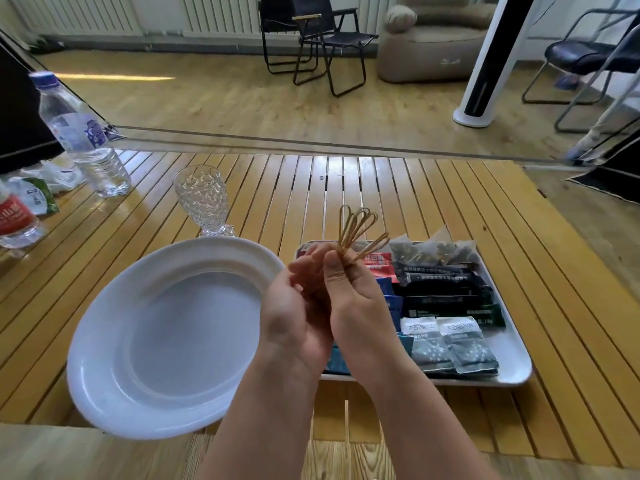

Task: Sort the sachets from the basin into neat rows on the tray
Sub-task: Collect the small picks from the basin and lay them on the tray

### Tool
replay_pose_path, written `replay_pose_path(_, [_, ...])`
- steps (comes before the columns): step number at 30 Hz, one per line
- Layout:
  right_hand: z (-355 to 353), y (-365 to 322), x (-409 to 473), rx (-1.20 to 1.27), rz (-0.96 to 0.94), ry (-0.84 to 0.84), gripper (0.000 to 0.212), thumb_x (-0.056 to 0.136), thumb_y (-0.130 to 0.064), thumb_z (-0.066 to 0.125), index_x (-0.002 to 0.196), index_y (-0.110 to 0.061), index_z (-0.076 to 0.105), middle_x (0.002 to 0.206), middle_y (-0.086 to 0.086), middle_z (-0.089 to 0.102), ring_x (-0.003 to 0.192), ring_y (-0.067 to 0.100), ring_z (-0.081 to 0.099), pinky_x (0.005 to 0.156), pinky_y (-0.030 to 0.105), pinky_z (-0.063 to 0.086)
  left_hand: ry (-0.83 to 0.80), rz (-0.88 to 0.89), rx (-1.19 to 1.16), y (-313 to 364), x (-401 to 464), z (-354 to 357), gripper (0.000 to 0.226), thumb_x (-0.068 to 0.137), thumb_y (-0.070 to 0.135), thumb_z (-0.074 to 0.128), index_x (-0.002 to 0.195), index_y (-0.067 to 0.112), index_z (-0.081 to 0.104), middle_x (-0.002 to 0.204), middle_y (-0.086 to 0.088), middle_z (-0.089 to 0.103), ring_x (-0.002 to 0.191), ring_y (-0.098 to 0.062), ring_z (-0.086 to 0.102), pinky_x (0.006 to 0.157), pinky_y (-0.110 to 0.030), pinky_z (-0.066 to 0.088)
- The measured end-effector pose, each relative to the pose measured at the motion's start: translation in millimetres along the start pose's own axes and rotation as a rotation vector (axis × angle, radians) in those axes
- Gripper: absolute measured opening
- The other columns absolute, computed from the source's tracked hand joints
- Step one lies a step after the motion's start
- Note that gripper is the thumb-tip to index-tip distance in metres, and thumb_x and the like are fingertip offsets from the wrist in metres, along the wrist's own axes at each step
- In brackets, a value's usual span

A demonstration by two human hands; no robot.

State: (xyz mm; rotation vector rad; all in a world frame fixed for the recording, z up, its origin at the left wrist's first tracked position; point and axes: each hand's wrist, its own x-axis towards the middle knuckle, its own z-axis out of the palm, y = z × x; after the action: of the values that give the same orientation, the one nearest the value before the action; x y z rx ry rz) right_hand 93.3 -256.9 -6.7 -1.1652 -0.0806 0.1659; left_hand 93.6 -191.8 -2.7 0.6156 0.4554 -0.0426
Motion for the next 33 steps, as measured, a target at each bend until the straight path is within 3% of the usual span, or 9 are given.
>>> replay_pose_path(4, [-8.1,-2.8,1.7,-0.071,0.0,0.013,0.026,0.101,-0.022,0.043,0.086,-0.021,0.064,0.073,-0.009,0.07,0.074,0.002,0.067,0.07,0.016,0.053,-0.016,0.004,0.143,-1.2,-4.5,1.7,0.033,0.099,0.028,0.045,0.112,0.01,0.068,0.107,-0.014,0.073,0.1,-0.027,0.07,0.098,-0.04,0.05])
replay_pose_path(7, [-16.1,-5.7,3.4,-0.192,-0.04,-0.02,0.024,0.101,-0.026,0.039,0.094,-0.013,0.058,0.067,-0.006,0.058,0.063,0.006,0.056,0.069,0.024,0.05,0.088,0.38,0.594,-2.1,-4.5,3.3,0.033,0.102,0.038,0.037,0.111,0.023,0.065,0.102,0.002,0.071,0.096,-0.006,0.067,0.075,-0.014,0.052])
replay_pose_path(9, [-21.7,-5.5,4.7,-0.331,-0.114,-0.054,0.023,0.102,-0.026,0.039,0.096,-0.013,0.057,0.069,-0.007,0.054,0.063,0.006,0.05,0.066,0.028,0.046,-0.011,0.697,0.837,6.7,-8.5,5.2,0.04,0.094,0.048,0.041,0.123,0.025,0.055,0.105,0.012,0.065,0.095,0.005,0.063,0.07,-0.006,0.047])
replay_pose_path(13, [-26.5,2.2,6.6,-0.739,-0.199,-0.16,0.029,0.103,-0.028,0.039,0.128,-0.022,0.053,0.112,-0.006,0.067,0.103,0.006,0.062,0.085,0.028,0.052,-0.132,0.885,1.247,17.2,-6.0,0.4,0.076,0.077,0.064,0.058,0.141,0.029,0.037,0.101,0.019,0.065,0.086,0.011,0.063,0.075,-0.004,0.048])
replay_pose_path(15, [-27.5,3.3,4.8,-0.889,-0.176,-0.177,0.026,0.103,-0.031,0.037,0.126,-0.026,0.049,0.108,-0.006,0.067,0.098,0.007,0.063,0.082,0.034,0.055,-0.04,1.002,1.424,18.9,-2.0,-5.6,0.064,0.081,0.057,0.06,0.135,0.025,0.048,0.092,0.018,0.064,0.076,0.015,0.059,0.069,0.001,0.045])
replay_pose_path(19, [-29.0,1.2,0.9,-0.982,-0.136,-0.24,0.026,0.102,-0.045,0.027,0.104,-0.026,0.044,0.087,-0.004,0.06,0.076,0.011,0.058,0.069,0.043,0.052,0.014,0.919,1.362,25.1,3.4,-14.0,0.032,0.085,0.044,0.062,0.106,0.021,0.059,0.084,0.01,0.066,0.077,-0.002,0.066,0.063,-0.008,0.051])
replay_pose_path(24, [-31.3,3.7,3.5,-1.211,-0.174,-0.224,0.016,0.104,-0.024,0.035,0.107,-0.023,0.051,0.102,-0.004,0.057,0.094,0.015,0.047,0.086,0.041,0.043,0.021,0.823,1.396,22.9,7.9,-16.0,0.018,0.088,0.035,0.066,0.095,0.021,0.056,0.082,0.01,0.065,0.076,-0.003,0.064,0.059,-0.007,0.049])
replay_pose_path(26, [-34.5,3.7,4.9,-1.335,-0.204,-0.19,0.016,0.103,-0.02,0.037,0.108,-0.021,0.053,0.106,-0.005,0.054,0.098,0.016,0.039,0.09,0.038,0.039,0.009,0.803,1.415,19.7,9.9,-16.5,0.018,0.089,0.035,0.063,0.095,0.022,0.053,0.083,0.008,0.063,0.076,-0.005,0.062,0.057,-0.007,0.047])
replay_pose_path(33, [-40.2,-11.7,-1.6,-1.099,-0.305,-0.04,0.018,0.096,-0.016,0.057,0.111,-0.016,0.067,0.1,-0.005,0.07,0.086,0.003,0.06,0.078,0.016,0.052,-0.089,0.833,1.314,8.0,4.6,-4.4,0.02,0.094,0.037,0.05,0.11,0.026,0.043,0.09,0.017,0.055,0.079,0.001,0.059,0.058,-0.004,0.046])
